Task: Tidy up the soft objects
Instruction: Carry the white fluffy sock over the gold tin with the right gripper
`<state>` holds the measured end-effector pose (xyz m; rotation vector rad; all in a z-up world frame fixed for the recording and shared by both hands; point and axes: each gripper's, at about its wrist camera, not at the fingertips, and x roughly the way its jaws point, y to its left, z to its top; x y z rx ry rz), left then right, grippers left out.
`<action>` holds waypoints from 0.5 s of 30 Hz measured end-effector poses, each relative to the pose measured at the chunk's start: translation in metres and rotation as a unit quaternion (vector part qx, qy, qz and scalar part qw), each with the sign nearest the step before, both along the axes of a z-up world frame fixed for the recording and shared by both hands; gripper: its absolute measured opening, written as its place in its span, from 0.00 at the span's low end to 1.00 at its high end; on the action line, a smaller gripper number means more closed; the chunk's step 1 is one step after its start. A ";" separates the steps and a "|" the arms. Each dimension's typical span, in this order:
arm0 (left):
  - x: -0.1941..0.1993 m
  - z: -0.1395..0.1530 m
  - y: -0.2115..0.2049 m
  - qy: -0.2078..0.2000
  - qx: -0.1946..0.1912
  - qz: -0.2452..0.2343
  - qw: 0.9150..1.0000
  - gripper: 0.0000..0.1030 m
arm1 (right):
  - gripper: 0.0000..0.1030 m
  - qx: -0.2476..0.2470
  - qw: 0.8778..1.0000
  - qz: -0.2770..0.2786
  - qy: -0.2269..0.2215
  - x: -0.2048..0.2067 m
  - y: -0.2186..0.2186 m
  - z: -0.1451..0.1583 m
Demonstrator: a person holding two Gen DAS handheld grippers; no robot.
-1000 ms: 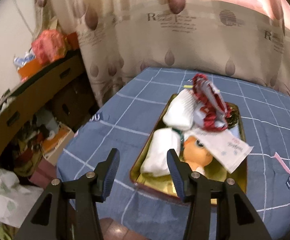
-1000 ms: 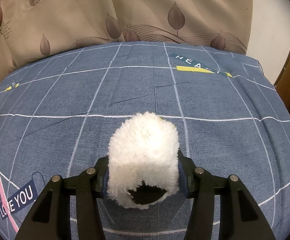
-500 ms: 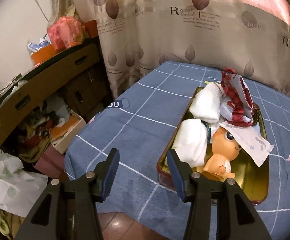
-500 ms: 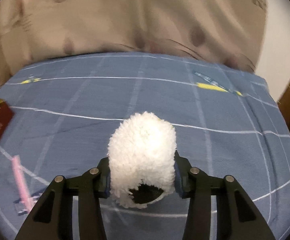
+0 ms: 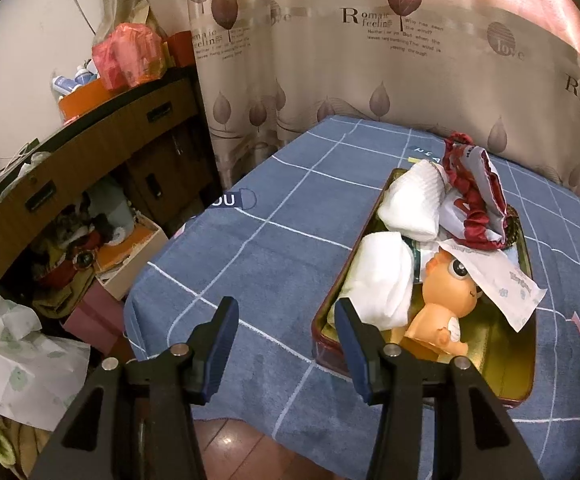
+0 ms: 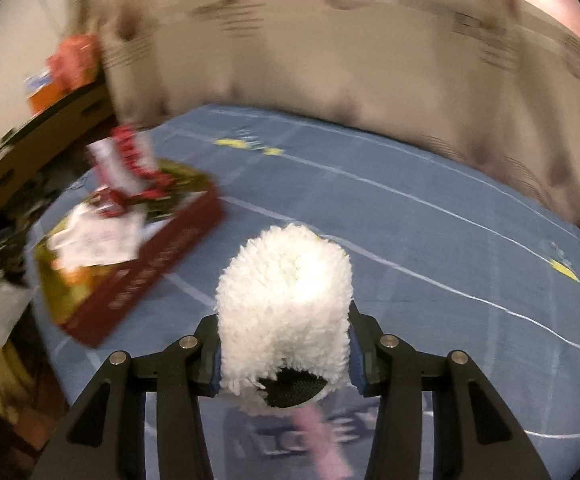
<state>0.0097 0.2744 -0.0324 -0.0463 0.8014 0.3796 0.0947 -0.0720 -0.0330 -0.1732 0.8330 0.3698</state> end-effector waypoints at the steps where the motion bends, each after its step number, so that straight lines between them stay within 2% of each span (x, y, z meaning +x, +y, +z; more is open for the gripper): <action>1: 0.000 0.000 0.000 0.000 0.001 0.000 1.000 0.50 | 0.41 -0.005 1.000 0.017 0.002 -0.004 0.013 0.000; 6: 0.000 0.000 0.000 -0.001 0.005 0.002 1.000 0.50 | 0.41 -0.007 0.997 0.078 0.012 -0.020 0.061 -0.002; 15: -0.001 0.001 0.002 -0.004 0.015 0.010 1.000 0.50 | 0.41 -0.015 0.990 0.137 0.022 -0.031 0.139 -0.008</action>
